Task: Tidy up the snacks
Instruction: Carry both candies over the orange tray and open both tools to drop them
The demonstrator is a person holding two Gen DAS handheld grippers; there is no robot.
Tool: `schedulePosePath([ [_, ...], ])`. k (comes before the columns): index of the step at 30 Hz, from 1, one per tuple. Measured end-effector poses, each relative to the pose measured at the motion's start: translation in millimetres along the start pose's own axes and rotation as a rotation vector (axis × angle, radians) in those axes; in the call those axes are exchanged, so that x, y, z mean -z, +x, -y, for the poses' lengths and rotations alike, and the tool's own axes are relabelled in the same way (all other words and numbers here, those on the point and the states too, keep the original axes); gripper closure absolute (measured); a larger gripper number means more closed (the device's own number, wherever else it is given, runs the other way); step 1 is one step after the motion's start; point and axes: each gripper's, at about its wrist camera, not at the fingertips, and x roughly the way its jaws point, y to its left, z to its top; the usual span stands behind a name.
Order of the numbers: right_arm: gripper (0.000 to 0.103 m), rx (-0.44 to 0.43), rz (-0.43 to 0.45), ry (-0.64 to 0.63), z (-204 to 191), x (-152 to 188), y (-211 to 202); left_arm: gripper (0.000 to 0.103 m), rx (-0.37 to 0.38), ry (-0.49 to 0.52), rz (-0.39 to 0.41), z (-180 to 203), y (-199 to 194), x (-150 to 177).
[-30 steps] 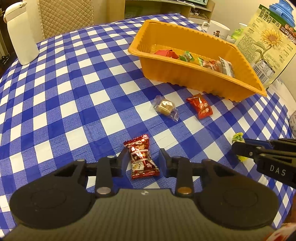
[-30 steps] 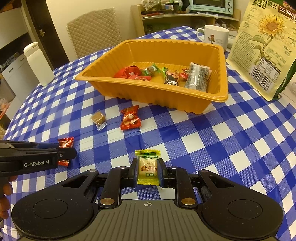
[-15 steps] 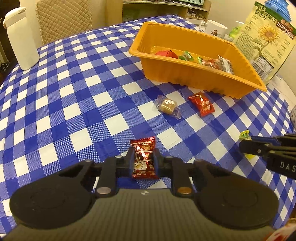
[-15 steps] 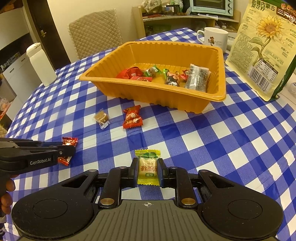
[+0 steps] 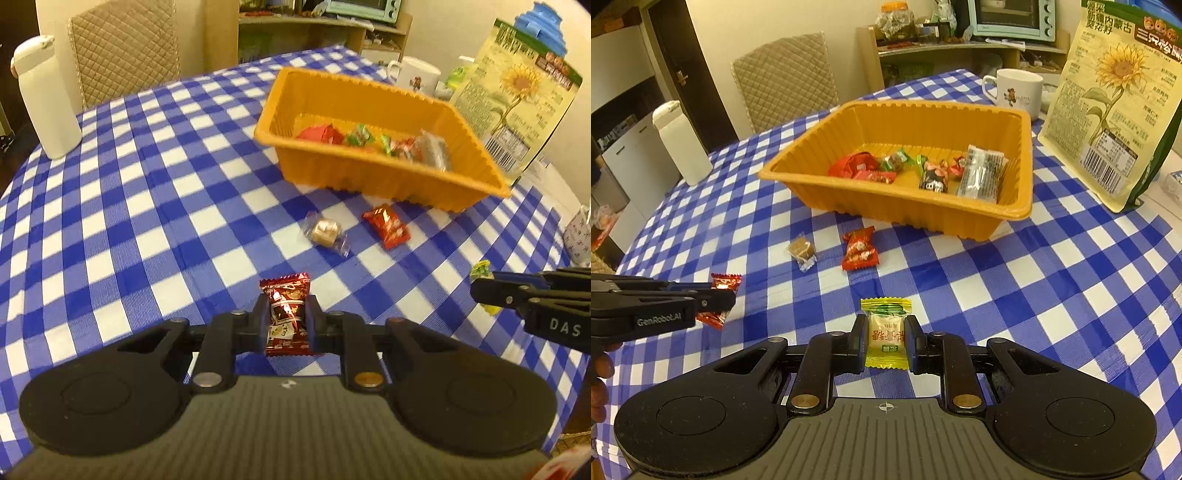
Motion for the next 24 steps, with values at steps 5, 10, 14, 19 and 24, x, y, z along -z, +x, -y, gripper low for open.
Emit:
schedulePosePath([
  [5, 0.082, -0.007, 0.030, -0.002, 4, -12, -8, 0.085, 0.019, 0.008, 0.044, 3, -15, -15],
  [10, 0.082, -0.012, 0.075, 0.002, 14, -32, -16, 0.085, 0.034, 0.027, 0.094, 8, -24, -36],
  [14, 0.082, -0.018, 0.107, 0.016, 24, -51, -19, 0.085, 0.042, 0.047, 0.127, 12, -25, -56],
  [19, 0.082, -0.026, 0.142, 0.039, 38, -77, -16, 0.085, 0.049, 0.065, 0.156, 16, -19, -82],
  [24, 0.082, -0.031, 0.156, 0.052, 50, -97, -6, 0.085, 0.056, 0.075, 0.176, 19, -8, -106],
])
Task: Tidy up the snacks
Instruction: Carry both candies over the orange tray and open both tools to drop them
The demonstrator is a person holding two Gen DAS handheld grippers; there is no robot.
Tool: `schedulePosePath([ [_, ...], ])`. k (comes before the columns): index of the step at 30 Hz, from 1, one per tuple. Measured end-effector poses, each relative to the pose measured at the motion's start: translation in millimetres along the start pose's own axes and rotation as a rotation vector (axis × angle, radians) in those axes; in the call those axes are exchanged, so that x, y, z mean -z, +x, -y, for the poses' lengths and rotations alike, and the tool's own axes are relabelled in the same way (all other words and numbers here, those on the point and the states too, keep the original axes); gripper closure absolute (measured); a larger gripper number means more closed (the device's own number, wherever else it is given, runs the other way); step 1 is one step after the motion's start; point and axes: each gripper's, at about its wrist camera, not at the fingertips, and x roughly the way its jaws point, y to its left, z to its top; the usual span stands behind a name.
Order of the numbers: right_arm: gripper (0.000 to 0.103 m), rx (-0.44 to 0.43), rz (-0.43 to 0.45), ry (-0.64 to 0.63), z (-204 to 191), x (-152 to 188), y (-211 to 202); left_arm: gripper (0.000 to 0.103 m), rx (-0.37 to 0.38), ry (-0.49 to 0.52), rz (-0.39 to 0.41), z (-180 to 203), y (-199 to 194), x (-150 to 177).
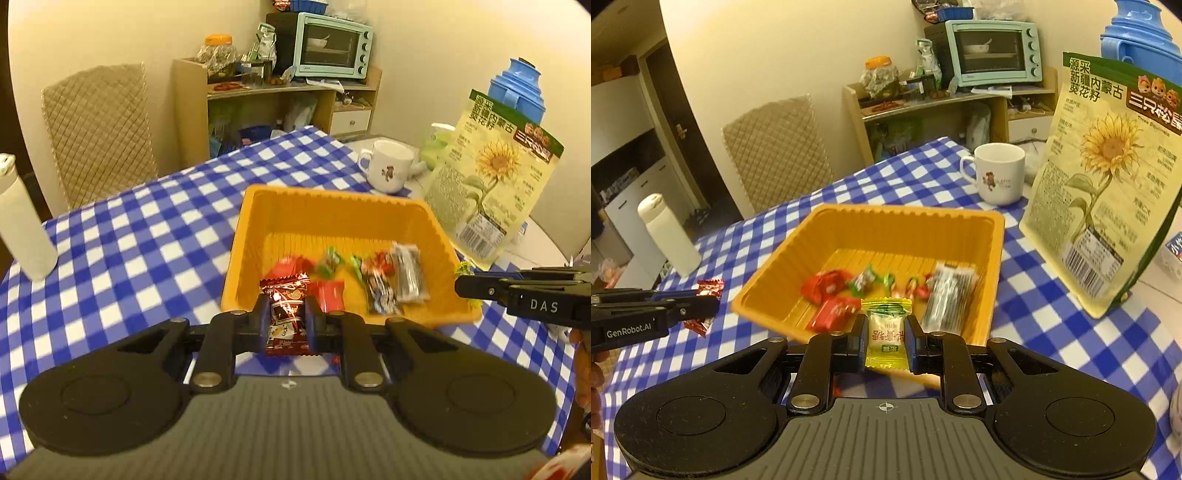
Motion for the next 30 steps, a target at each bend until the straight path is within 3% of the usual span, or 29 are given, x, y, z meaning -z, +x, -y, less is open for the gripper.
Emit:
schedulePosePath([
  [10, 0.082, 0.004, -0.028, -0.020, 22, -12, 30, 0.085, 0.008, 0.007, 0.000, -1, 28, -24],
  [24, 0.081, 0.005, -0.091, -0.036, 30, -10, 61, 0.085, 0.004, 0.000, -0.028, -5, 48, -25],
  [26, 0.079, -0.003, -0.110, -0.014, 31, -11, 64, 0.085, 0.003, -0.001, -0.031, -5, 50, -26],
  [28, 0.062, -0.019, -0.114, 0.011, 34, -11, 64, 0.085, 0.001, 0.001, -0.032, -6, 51, -25],
  [30, 0.056, -0.021, -0.087, 0.028, 37, -12, 60, 0.085, 0.002, 0.001, -0.034, -6, 52, -25],
])
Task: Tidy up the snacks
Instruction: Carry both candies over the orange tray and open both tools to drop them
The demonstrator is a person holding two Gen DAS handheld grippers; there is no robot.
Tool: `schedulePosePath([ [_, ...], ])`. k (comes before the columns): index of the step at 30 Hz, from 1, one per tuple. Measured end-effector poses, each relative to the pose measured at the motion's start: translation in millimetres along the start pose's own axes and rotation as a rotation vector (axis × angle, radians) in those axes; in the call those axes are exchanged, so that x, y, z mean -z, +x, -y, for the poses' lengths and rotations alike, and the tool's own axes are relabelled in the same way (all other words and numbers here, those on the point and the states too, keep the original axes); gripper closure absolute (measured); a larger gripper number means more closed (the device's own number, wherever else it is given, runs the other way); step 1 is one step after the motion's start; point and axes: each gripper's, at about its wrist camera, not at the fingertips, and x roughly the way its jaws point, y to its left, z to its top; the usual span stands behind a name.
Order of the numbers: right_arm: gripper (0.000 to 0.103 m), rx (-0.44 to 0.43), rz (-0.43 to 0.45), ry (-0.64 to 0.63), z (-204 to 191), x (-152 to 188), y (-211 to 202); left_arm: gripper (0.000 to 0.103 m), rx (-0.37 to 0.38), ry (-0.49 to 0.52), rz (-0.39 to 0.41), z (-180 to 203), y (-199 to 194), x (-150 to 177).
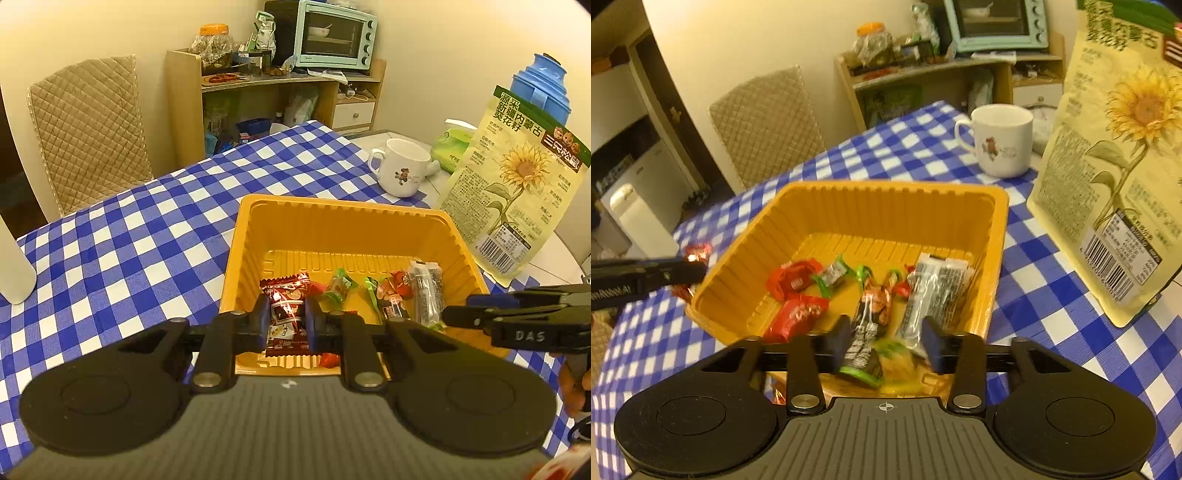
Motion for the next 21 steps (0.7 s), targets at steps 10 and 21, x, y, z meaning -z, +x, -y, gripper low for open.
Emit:
schedulePosePath([
  [10, 0.056, 0.025, 0.029, 0.027, 2, -12, -10, 0.085, 0.002, 0.009, -0.012, 3, 9, -4],
  [21, 0.056, 0.049, 0.020, 0.016, 0, -13, -7, 0.085, 0.005, 0.021, -0.044, 5, 24, -5],
])
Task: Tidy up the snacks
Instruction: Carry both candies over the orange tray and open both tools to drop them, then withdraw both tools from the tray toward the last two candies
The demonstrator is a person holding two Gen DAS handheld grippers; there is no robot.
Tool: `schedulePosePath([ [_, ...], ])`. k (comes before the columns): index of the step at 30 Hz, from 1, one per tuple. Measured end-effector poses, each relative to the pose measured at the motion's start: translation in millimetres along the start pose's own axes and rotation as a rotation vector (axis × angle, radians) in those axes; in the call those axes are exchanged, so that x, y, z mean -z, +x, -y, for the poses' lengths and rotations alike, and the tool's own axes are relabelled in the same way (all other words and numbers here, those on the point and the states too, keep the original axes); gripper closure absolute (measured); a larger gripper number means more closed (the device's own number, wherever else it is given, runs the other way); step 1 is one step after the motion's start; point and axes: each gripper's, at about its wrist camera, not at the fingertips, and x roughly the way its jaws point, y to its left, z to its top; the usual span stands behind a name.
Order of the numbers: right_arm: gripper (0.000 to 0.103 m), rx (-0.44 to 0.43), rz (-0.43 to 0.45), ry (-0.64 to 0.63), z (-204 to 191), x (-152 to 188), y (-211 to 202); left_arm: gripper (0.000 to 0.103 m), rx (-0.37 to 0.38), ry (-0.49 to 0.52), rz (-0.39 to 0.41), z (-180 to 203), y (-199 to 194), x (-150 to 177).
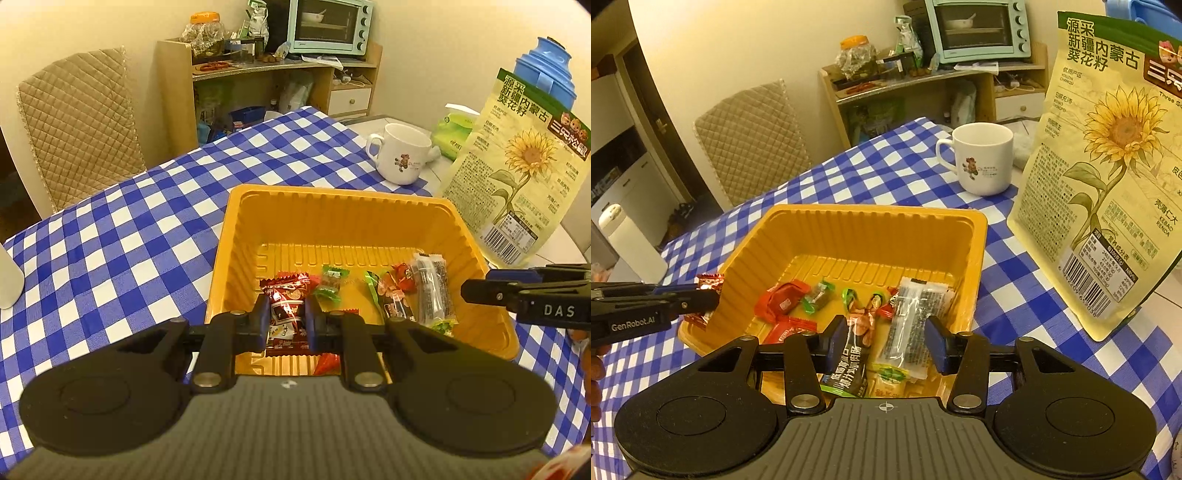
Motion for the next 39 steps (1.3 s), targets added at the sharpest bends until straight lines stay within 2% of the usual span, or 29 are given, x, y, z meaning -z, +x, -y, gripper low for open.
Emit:
schedulePosePath([
  [8, 0.056, 0.005, 0.003, -0.001, -2, 0, -3, 0.085, 0.004, 0.002, -0.024, 1, 10, -1],
  [9, 0.056, 0.007, 0.004, 0.000, -2, 0, -4, 0.081, 0.003, -0.004, -0.028, 0, 11, -1],
  [10, 0.056, 0.010, 0.005, 0.001, -3, 1, -5, 0.071, 0.006, -0.009, -0.033, 0, 12, -1],
  [12, 0.056, 0.013, 0.009, 0.001, -4, 2, -7, 0.066, 0.007, -0.016, -0.032, -1, 10, 0],
  [18, 0.056, 0.007, 0.025, 0.016, -7, 9, -23, 0.066, 0.019, -0.039, -0.021, -4, -10, 8],
  [26, 0.054, -0.010, 0.046, 0.038, -17, 27, -53, 0.066, -0.014, -0.107, -0.017, -18, -53, 34],
  [31, 0.041, -0.021, 0.059, 0.037, -28, 40, -73, 0.066, -0.047, -0.152, -0.021, -27, -82, 56],
  [39, 0.036, -0.045, 0.056, 0.007, -51, 67, -104, 0.066, -0.088, -0.195, -0.029, -27, -127, 94],
])
